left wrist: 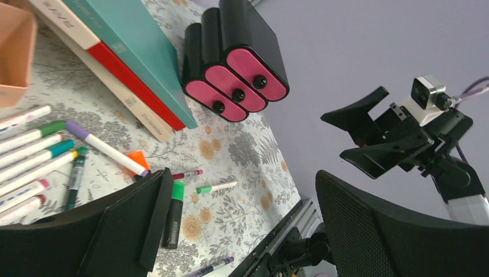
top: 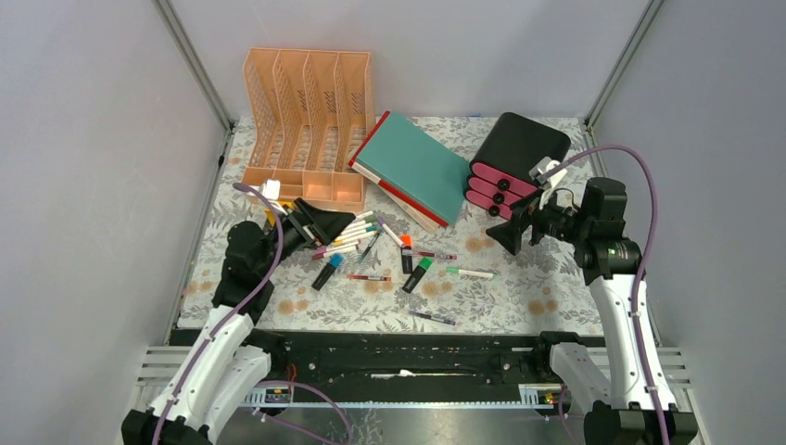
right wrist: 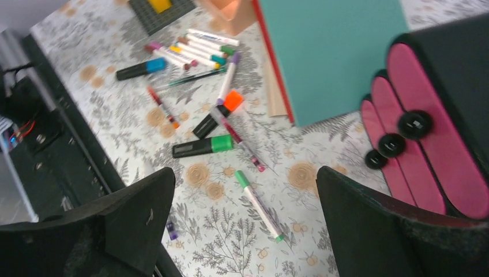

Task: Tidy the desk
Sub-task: Pick up the folder from the center of the board.

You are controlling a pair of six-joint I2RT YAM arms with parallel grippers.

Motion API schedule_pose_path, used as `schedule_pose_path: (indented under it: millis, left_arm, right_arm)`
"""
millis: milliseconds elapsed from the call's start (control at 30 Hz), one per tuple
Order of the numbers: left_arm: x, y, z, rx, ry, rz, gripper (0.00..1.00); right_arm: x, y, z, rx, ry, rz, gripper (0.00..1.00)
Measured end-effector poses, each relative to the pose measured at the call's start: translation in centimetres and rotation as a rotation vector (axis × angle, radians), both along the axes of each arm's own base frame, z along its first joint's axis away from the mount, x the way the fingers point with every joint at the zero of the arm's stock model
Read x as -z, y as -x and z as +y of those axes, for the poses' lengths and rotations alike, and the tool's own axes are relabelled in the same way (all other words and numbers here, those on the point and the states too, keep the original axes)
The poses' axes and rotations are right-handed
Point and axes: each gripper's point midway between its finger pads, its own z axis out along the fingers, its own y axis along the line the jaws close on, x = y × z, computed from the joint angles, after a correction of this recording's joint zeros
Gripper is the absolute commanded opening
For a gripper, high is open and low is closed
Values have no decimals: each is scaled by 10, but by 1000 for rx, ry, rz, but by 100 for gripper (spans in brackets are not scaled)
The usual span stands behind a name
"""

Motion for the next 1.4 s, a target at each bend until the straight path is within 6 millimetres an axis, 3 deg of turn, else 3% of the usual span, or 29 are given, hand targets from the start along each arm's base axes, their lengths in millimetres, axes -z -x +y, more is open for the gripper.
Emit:
schedule_pose_path:
  millis: [200, 400, 533, 800, 967, 1200, 1400]
  left_arm:
    - [6, -5, -28, 35, -3, 2, 99]
    - [27, -30, -40, -2, -25, 43, 99]
    - [44, -62, -44, -46, -110, 82, 99]
    - [14, -151, -49, -170, -285, -11, 99]
    - [27, -194, -45, -242, -394, 2, 99]
    - [65, -223, -38, -250, -522, 79, 97]
    - [73, -231, -36, -232, -553, 94, 89]
  right_arm:
    - [17, 11, 13, -178, 9, 0, 100]
    - [30, 20, 16, -239, 29, 5, 100]
    - [39, 24, 15, -249, 42, 23, 100]
    - [52, 25, 13, -260, 58, 72, 100]
    - [63, 23, 8, -242, 91, 105, 100]
    - [73, 21, 3, -227, 123, 143, 100]
    - [80, 21, 3, -230, 134, 167, 100]
